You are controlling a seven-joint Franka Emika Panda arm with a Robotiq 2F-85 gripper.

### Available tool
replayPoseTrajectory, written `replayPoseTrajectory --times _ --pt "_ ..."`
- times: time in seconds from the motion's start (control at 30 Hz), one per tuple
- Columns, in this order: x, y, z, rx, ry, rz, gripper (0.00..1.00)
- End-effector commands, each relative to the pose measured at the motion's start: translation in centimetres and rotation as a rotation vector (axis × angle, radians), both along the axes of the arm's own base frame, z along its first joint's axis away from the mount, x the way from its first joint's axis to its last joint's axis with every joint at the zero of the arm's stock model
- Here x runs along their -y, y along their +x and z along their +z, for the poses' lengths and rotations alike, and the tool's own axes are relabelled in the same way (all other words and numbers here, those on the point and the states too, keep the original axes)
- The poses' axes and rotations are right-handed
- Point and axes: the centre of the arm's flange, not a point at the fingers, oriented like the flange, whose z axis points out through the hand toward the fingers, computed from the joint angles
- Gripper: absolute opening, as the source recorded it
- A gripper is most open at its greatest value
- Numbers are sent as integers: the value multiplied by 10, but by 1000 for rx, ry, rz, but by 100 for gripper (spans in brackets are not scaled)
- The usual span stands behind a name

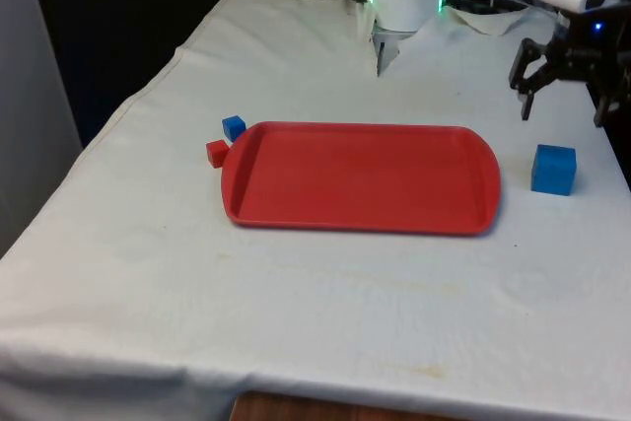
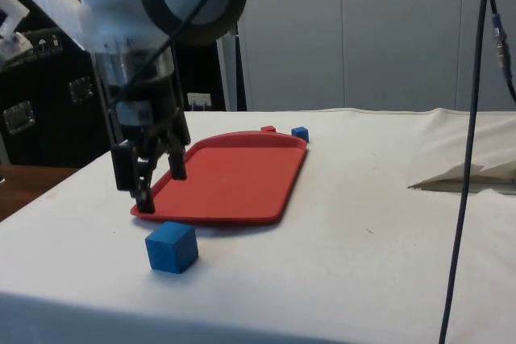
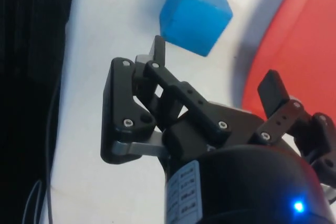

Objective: Pick up the largest block and place it onto the tray.

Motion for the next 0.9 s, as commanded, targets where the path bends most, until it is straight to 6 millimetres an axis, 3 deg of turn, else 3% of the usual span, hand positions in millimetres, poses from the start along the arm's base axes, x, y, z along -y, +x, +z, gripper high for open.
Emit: replayPoseTrajectory --times 0.0,0.63,0.87 --pt "-2 -1 -6 8 10 -6 100" --pt "-8 -3 -72 36 9 -42 100" --pt "-9 -3 -79 55 5 -44 100"
